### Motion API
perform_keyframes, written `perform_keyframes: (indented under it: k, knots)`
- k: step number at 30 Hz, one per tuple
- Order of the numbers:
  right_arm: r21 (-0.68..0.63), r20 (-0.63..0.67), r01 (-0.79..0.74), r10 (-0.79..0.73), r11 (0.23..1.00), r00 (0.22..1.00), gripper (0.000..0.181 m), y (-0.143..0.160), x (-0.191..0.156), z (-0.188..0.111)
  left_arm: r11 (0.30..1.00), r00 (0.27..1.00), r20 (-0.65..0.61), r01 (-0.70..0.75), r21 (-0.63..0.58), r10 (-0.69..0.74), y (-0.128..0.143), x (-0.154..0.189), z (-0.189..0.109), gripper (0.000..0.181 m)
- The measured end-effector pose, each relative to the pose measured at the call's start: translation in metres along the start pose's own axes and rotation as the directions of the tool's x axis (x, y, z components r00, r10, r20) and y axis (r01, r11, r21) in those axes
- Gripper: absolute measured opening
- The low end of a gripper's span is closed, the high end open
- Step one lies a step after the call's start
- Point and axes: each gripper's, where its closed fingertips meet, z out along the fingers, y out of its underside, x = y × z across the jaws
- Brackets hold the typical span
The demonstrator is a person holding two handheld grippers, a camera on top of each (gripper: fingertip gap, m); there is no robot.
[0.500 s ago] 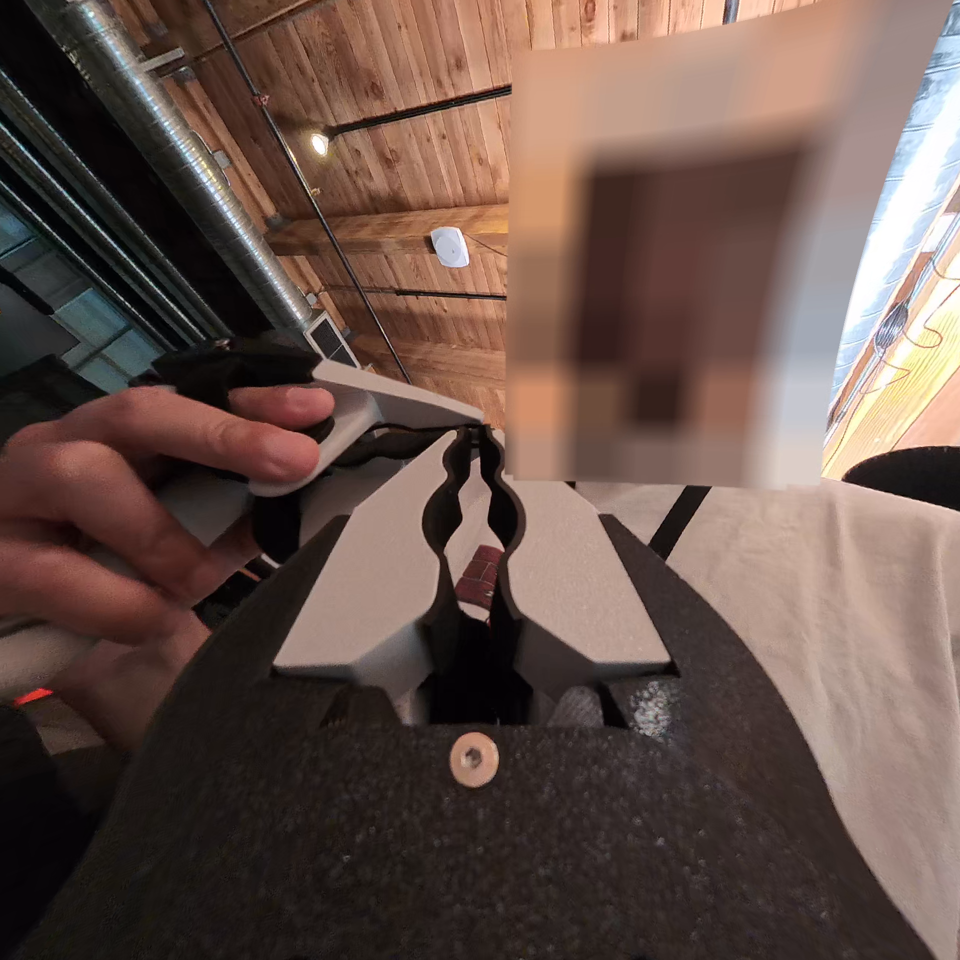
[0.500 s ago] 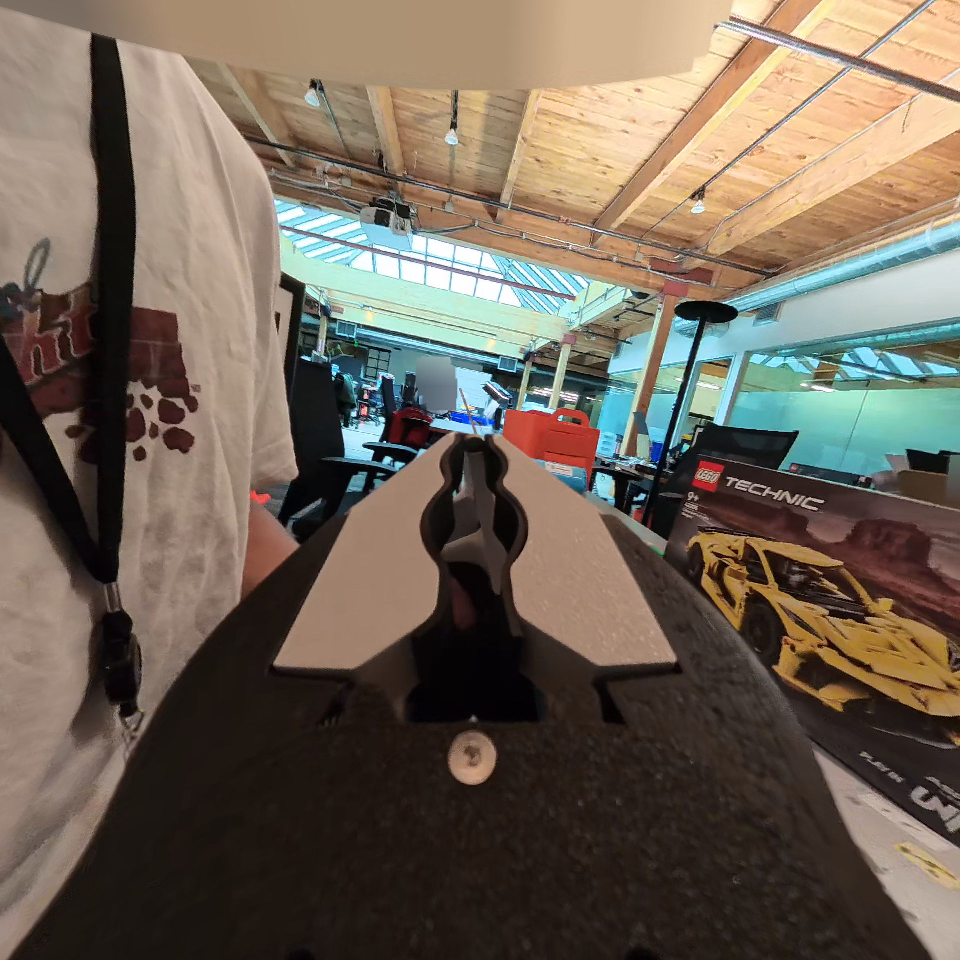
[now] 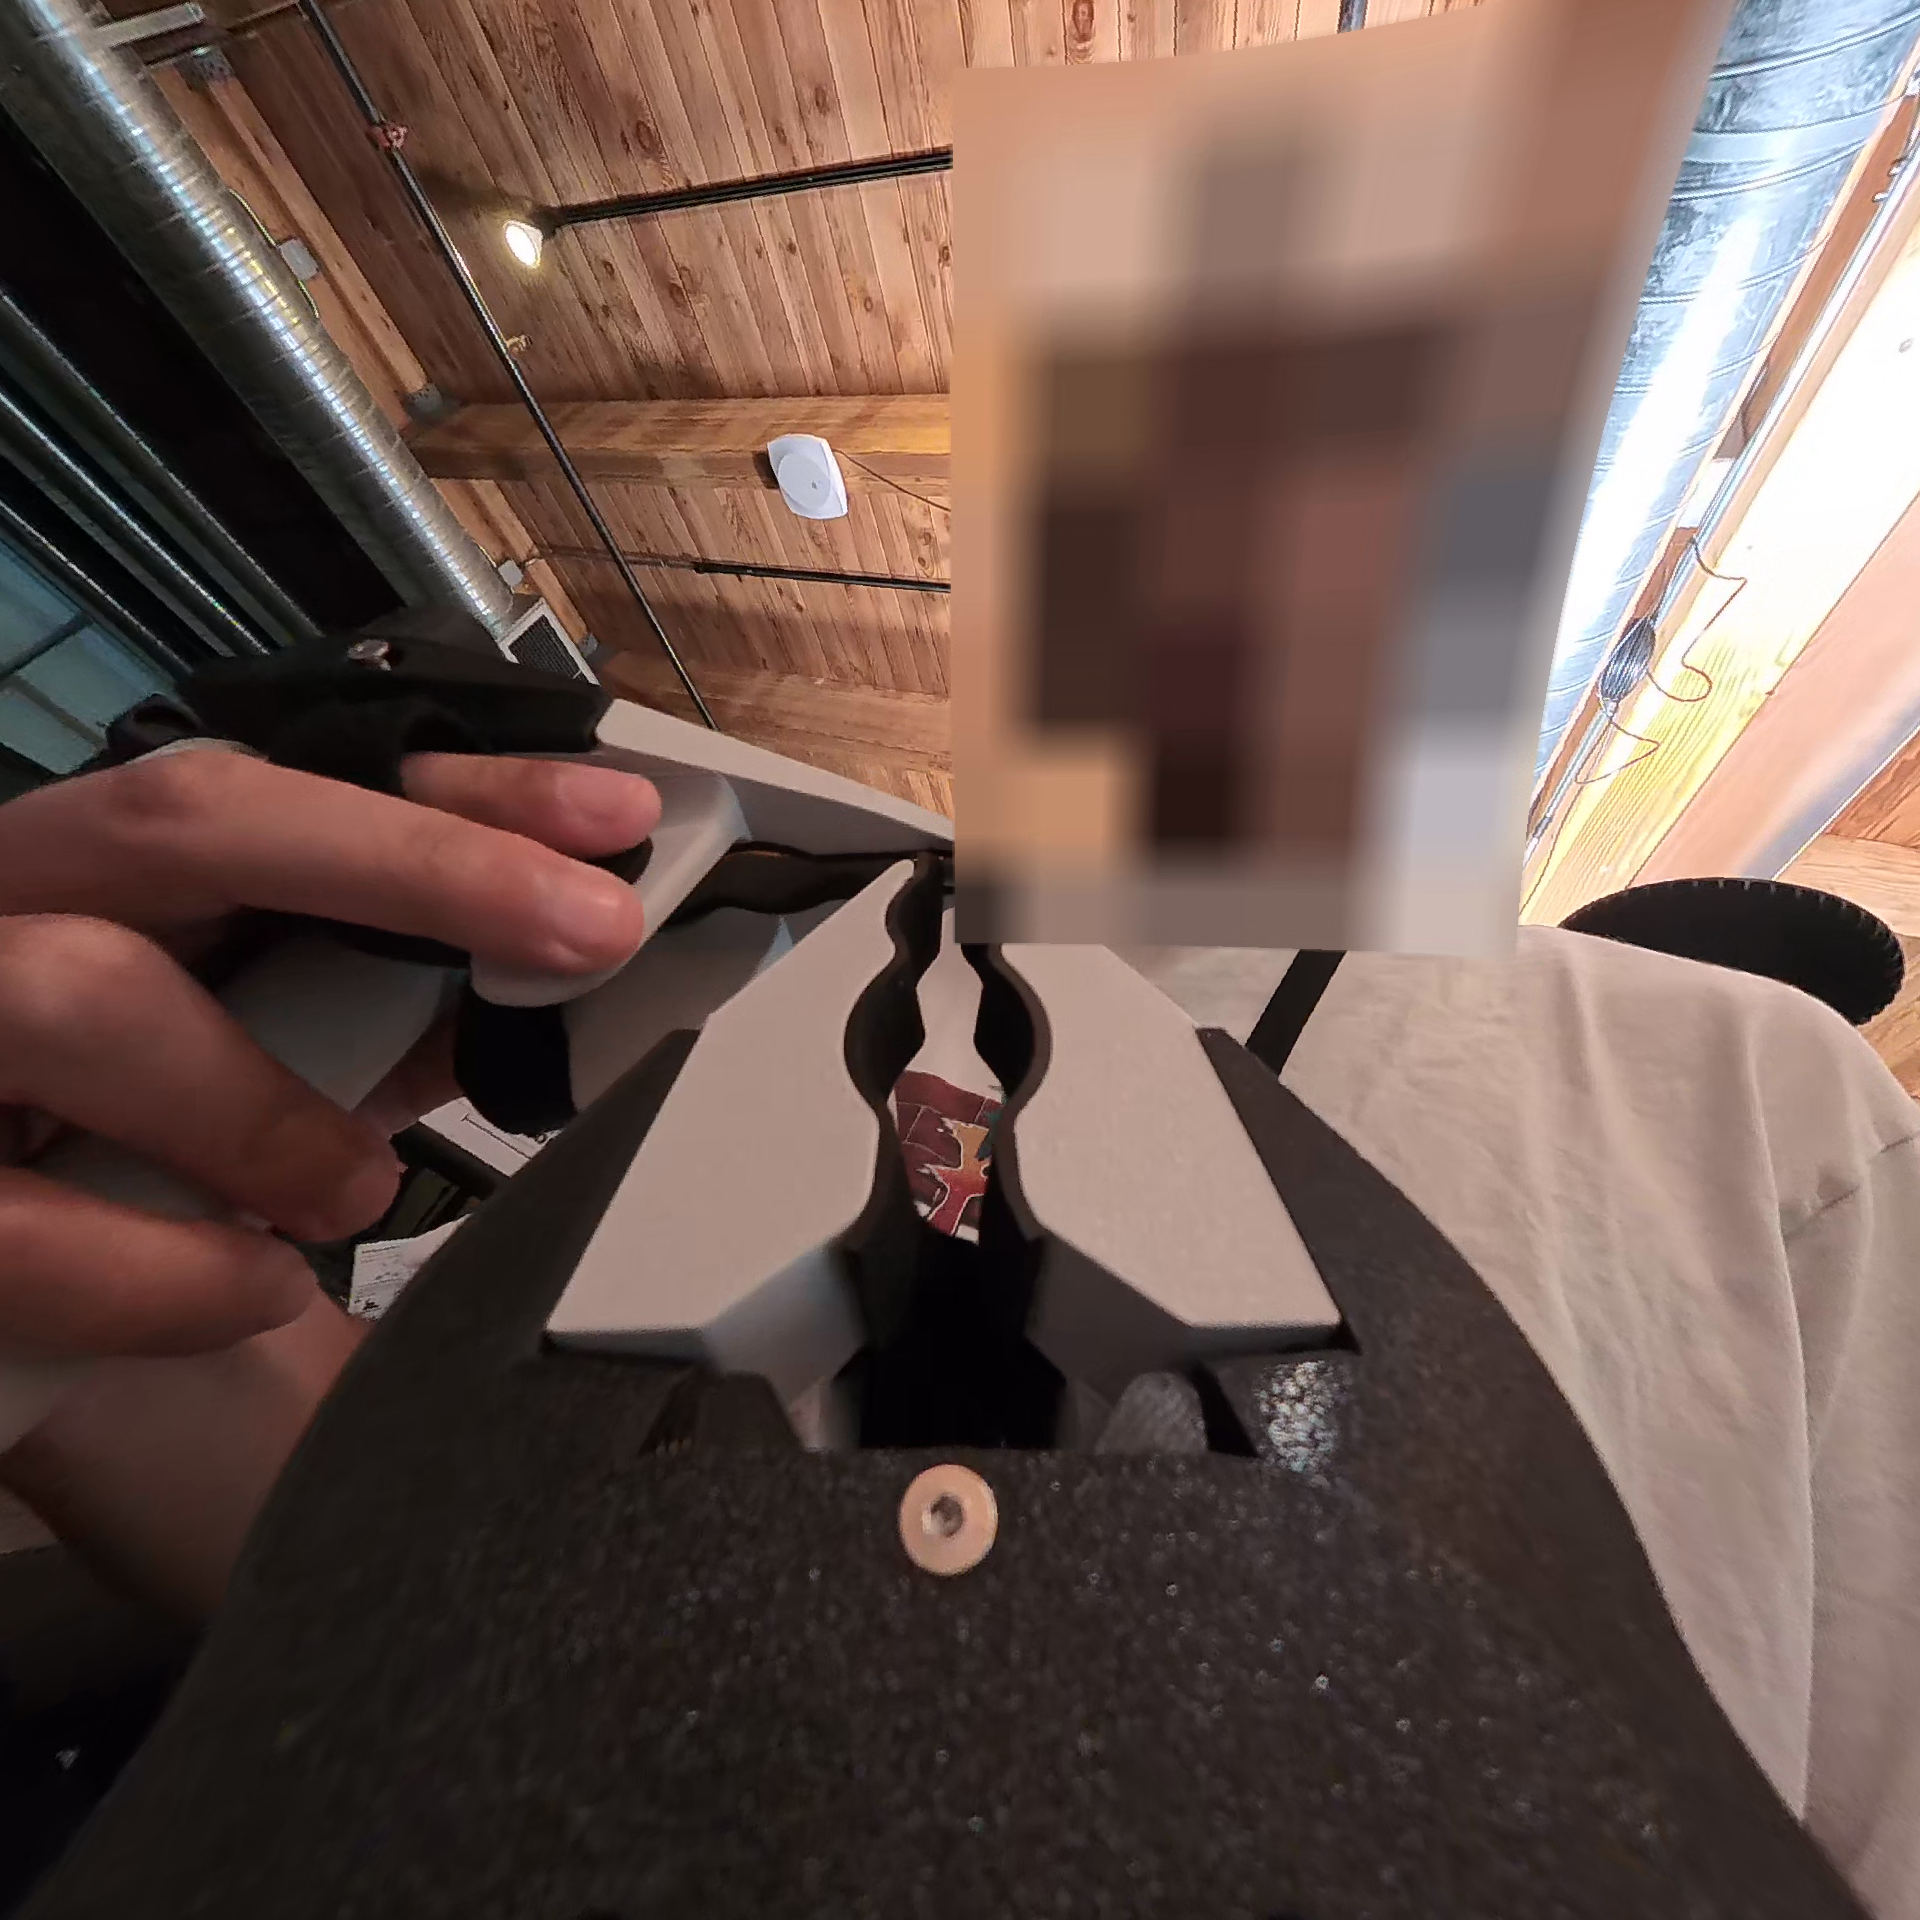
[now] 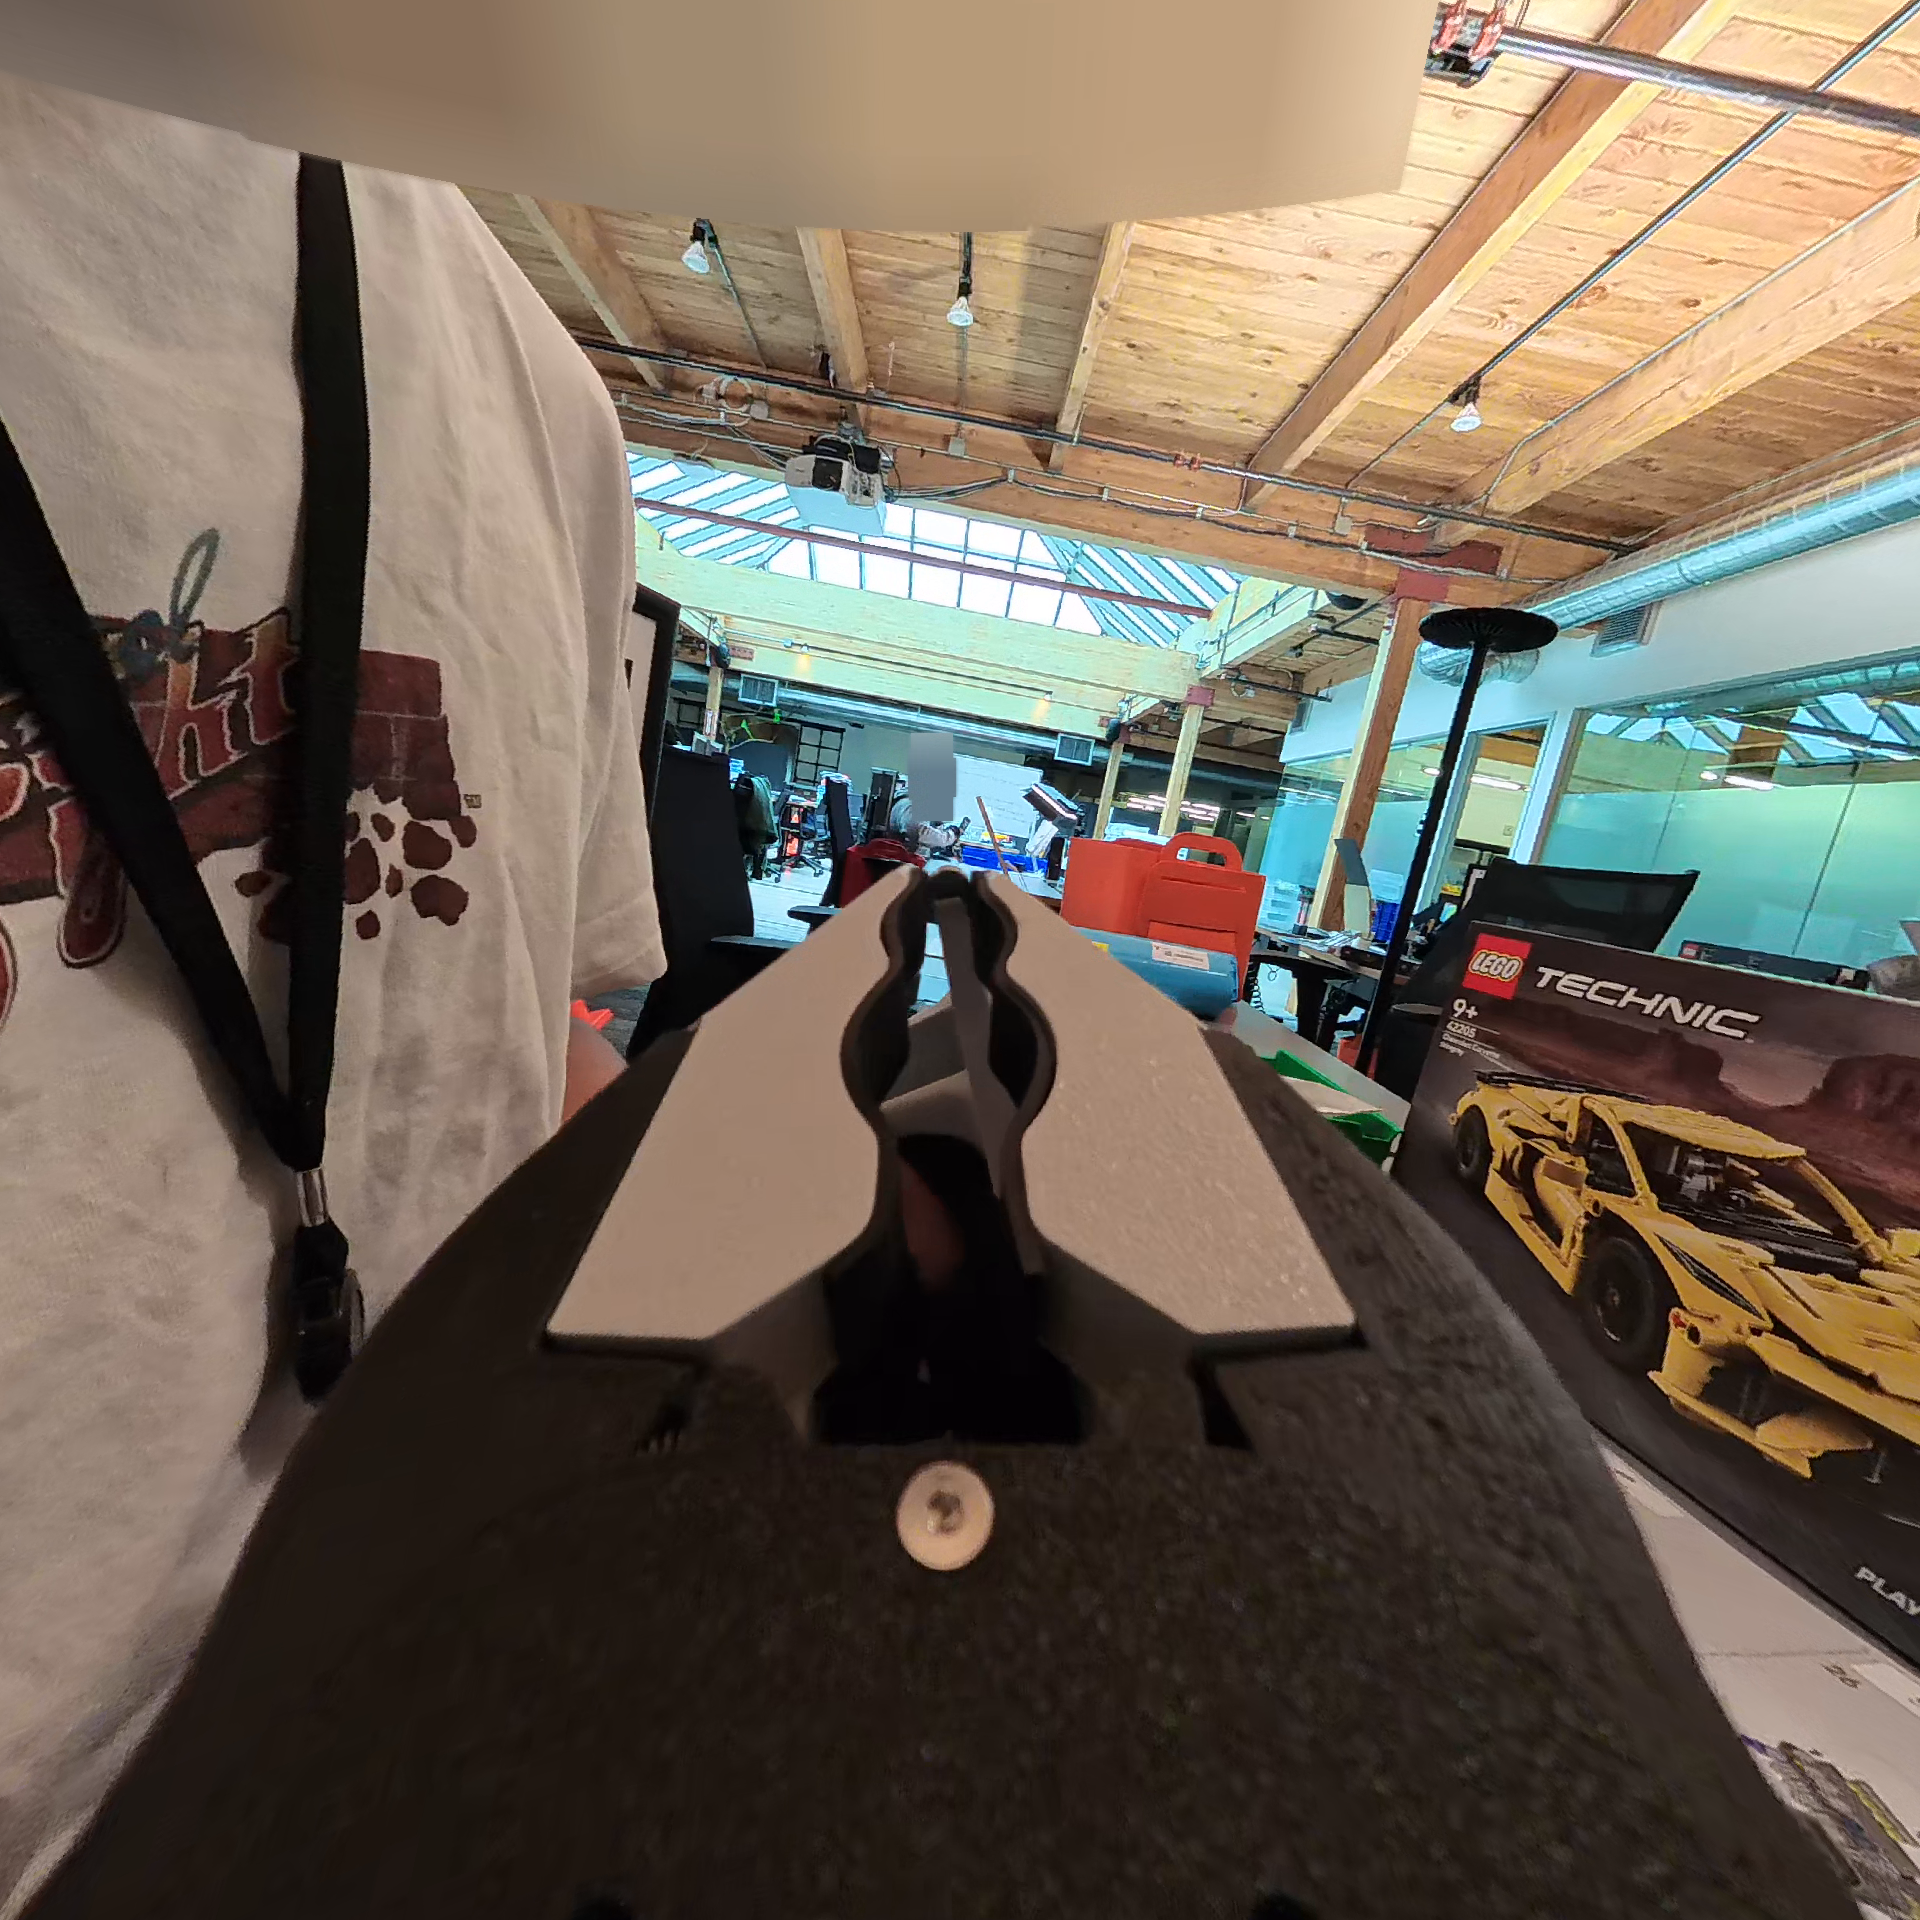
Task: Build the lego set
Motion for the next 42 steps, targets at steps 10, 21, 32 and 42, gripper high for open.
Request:
perform_keyframes:
  k: [10,21,32,42]
  knots:
    - [-0.072,-0.063,-0.034,0.030,0.997,0.998,0.007,0.011,0.014,-0.011,0.995,0.971,0.214,-0.102,-0.020,0.104,-0.010,-0.016,-0.012,0.002]
    - [-0.429,-0.388,-0.303,0.129,0.851,0.913,0.007,0.120,0.055,-0.097,0.553,-0.009,0.573,0.275,-0.786,0.819,0.039,-0.083,-0.198,0.018]
    - [-0.402,-0.388,-0.302,0.138,0.864,0.911,0.007,0.115,0.052,-0.101,0.499,-0.040,0.545,0.460,-0.734,0.838,0.059,-0.116,-0.224,0.016]
    - [-0.386,-0.424,-0.376,0.200,0.843,0.883,0.007,0.121,0.057,-0.108,0.455,-0.064,0.471,0.400,-0.796,0.880,0.056,-0.120,-0.226,0.004]
